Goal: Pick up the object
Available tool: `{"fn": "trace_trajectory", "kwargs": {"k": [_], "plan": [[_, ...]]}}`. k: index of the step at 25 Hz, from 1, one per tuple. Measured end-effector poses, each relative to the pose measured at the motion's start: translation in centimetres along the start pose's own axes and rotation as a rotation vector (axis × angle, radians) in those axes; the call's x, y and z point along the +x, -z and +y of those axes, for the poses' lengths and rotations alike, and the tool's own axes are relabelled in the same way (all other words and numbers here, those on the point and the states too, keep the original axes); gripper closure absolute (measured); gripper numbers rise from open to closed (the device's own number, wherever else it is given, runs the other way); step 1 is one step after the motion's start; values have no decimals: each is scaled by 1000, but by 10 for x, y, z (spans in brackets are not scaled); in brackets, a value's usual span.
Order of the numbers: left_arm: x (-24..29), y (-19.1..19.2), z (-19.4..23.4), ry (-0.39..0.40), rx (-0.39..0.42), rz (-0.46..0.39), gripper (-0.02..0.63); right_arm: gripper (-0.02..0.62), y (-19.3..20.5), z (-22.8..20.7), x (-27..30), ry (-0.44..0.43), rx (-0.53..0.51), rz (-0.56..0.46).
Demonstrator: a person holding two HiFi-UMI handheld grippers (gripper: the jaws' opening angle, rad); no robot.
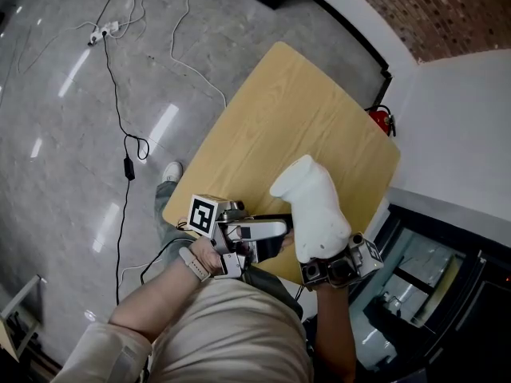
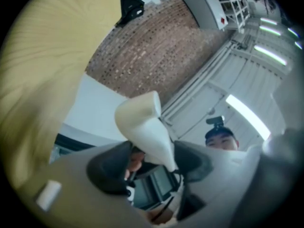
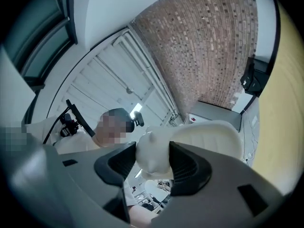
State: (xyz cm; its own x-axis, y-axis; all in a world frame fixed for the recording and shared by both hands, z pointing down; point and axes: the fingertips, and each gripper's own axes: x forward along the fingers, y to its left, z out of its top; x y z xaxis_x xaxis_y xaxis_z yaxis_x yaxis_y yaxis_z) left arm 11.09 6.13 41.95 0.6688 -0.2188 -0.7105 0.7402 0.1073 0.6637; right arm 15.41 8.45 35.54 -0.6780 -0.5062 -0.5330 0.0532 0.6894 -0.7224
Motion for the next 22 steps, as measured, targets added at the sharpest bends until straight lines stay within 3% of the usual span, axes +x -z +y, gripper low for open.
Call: {"fn": "trace_trajectory", "kwargs": {"k": [3,6,14,17,22], "plan": [[3,0,-1,27,-35,7,330,373,0,7,16,-44,-35,52],[5,4,-9,77,-60,69,330,373,6,9,26,-75,-55,135],[6,-2,-27,115,32,82,342,373,27,17,41,-129,-126,338],[6,5,-31,142,43,128,343,373,28,25,44,-163,-135,351],[19,7,-37,141,41,194,347,373,17,34,48,-194,-156,281]]}}
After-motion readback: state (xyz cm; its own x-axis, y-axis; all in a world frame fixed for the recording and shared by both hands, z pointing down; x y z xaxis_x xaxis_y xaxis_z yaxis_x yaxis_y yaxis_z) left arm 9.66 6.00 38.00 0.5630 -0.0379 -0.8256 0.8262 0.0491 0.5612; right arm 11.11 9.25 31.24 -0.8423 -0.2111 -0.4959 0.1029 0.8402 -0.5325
